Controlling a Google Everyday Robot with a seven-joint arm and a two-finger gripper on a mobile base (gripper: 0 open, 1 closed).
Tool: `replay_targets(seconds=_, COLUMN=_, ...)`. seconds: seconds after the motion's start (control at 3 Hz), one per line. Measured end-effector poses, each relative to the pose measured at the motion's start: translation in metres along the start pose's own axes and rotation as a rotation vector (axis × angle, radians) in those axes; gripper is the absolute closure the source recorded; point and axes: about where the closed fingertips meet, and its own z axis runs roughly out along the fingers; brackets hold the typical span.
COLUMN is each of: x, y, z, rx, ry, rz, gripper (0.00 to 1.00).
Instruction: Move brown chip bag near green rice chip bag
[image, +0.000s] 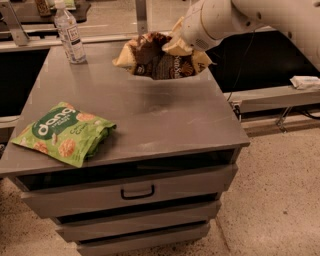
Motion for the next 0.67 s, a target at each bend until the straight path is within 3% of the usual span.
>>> replay_targets(seconds=0.33, x=-0.036, y=0.042, z=-0.003, rx=-0.031, ry=-0.026, rz=0.005, gripper=1.0)
replay_targets(seconds=0.67, x=-0.055, y=0.071, z=0.004, rx=-0.075, ry=-0.051, rz=0.015, gripper=1.0)
